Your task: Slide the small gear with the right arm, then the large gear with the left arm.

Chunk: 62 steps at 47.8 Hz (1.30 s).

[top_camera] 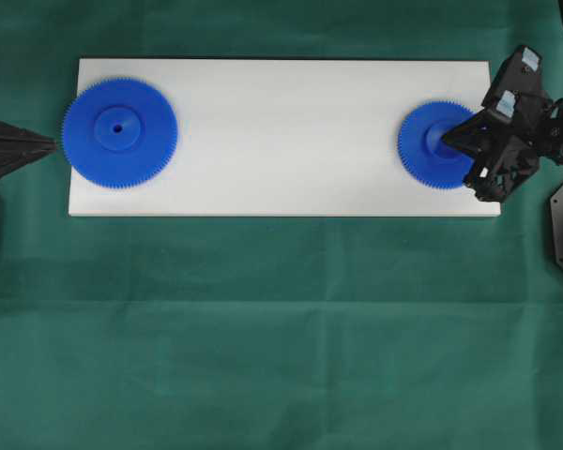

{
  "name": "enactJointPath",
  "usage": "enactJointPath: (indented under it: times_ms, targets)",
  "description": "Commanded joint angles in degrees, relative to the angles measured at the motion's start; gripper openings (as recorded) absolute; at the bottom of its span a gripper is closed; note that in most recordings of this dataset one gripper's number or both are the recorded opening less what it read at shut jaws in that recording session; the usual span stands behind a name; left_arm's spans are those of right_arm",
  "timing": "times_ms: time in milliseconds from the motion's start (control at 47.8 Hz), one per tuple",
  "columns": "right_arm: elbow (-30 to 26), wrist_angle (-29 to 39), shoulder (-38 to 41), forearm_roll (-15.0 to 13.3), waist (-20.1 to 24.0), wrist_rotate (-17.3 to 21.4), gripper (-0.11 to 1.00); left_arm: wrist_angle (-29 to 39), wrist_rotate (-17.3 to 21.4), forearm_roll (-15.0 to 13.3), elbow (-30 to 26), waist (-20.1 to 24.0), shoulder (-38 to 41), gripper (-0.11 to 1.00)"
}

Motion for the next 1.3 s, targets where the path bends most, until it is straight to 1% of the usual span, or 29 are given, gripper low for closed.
enactJointPath:
  times_ms: [0,84,230,460,669,795,1046,1276]
  targets:
    - [-1.8,2.0,-2.2,-0.2,-0.1,-0.3,0.51,-0.4,0.0,-0.1,-0.6,0.2,0.8,0.00]
    - [-3.3,5.1,-4.3,-0.5,-0.1,-0.4,0.51,-0.4,0.0,-0.1,-0.6,0.2,0.7,0.00]
    - [-5.0,8.7,-8.3,-2.8,-0.1,-0.4,0.51,-0.4,0.0,-0.1,-0.6,0.2,0.8,0.00]
    - [-6.1,9.1,-14.6,-3.7,-0.1,-0.4,0.51,-0.4,0.0,-0.1,-0.7,0.4,1.4,0.00]
    - [-5.1,9.3,-18.1,-4.3,-0.1,-0.4,0.51,-0.4,0.0,-0.1,-1.0,1.8,4.5,0.00]
    - [-4.2,9.1,-18.2,-4.3,-0.1,-0.4,0.50,-0.4,0.0,-0.1,-1.6,4.0,7.6,0.00]
    - [-3.8,9.0,-18.4,-4.5,-0.1,-0.4,0.51,-0.4,0.1,-0.1,-3.2,9.3,17.2,0.00]
    - [-3.8,9.0,-19.2,-4.5,-0.1,-0.4,0.51,-0.4,0.3,-0.1,-5.3,11.9,26.5,0.00]
